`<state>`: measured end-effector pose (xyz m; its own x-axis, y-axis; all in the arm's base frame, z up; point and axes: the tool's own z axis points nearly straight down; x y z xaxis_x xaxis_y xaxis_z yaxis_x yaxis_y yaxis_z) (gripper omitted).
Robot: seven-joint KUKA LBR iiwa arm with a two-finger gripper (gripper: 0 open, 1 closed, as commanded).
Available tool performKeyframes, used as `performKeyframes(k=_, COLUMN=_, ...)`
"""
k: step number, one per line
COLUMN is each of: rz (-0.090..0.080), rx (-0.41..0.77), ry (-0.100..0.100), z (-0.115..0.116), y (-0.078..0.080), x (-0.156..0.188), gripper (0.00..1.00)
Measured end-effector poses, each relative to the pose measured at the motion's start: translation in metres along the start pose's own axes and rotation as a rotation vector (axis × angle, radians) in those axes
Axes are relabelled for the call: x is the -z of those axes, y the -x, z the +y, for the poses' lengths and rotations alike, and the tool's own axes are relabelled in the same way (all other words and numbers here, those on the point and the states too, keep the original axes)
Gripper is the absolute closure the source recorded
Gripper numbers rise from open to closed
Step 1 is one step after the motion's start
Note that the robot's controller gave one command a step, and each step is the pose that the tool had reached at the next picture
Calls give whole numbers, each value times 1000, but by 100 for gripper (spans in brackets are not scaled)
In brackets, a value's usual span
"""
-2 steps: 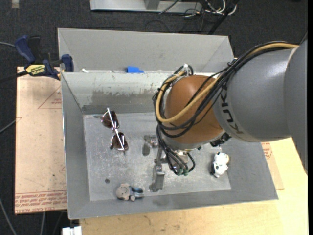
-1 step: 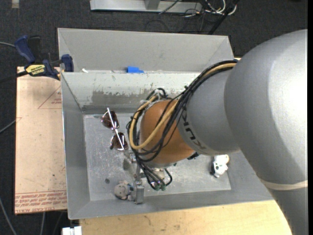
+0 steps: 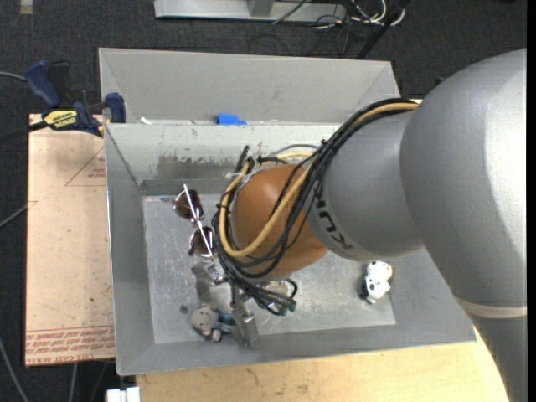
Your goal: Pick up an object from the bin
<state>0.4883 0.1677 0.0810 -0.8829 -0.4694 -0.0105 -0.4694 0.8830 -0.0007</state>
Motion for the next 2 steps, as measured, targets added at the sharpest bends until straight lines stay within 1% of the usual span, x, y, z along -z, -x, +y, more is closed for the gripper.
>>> performKeyframes(k=1, rz=4, rx=36, ry=0, z=-1, y=-3, x=7, gripper=0)
performKeyframes(k=2, rz=-3, rx=-117, ry=-1, z=-8, y=-7, x=-2, gripper=0)
